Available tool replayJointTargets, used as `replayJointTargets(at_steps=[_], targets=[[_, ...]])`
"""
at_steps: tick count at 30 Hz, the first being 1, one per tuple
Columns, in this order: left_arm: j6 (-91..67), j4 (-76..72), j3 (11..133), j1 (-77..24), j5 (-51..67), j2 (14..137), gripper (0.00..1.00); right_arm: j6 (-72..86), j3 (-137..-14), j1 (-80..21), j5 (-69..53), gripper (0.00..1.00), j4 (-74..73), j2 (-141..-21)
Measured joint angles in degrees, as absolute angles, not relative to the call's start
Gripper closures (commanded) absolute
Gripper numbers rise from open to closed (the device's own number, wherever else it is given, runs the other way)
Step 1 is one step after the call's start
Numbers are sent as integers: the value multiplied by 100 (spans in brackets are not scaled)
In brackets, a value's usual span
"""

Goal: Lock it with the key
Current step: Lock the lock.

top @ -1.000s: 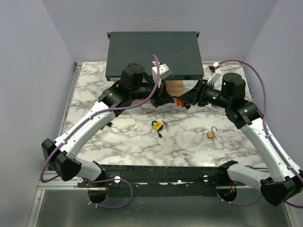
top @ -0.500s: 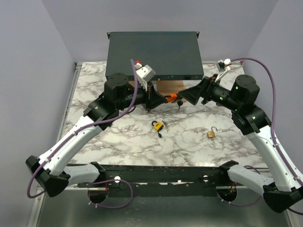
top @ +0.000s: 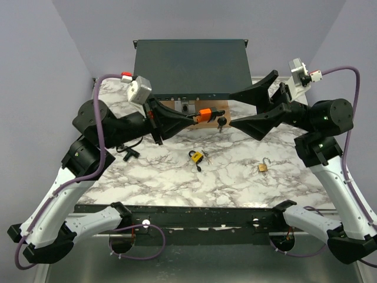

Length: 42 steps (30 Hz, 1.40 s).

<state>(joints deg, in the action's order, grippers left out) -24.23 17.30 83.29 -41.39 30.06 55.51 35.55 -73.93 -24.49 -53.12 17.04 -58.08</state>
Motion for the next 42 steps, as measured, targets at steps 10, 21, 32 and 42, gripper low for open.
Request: replayJointTargets(at_steps=[10, 21, 32, 42], targets=[[-3048, 1723, 8453, -4136, 3511, 5415, 100, 4278, -7749, -2814, -6082, 13, 2858, -6543], [-3135, 1863, 8484, -4003, 3533, 5308, 100, 3568, -7961, -3706, -5994, 35, 2171, -6770], [-3168, 1931, 8567, -3861, 3568, 5280, 100, 3441, -7918, -3828, -5780, 49, 1968, -6770], [-3321, 1809, 8567, -3754, 3719, 5290, 100, 3326, -7850, -3962, -5765, 58, 1774, -6746]])
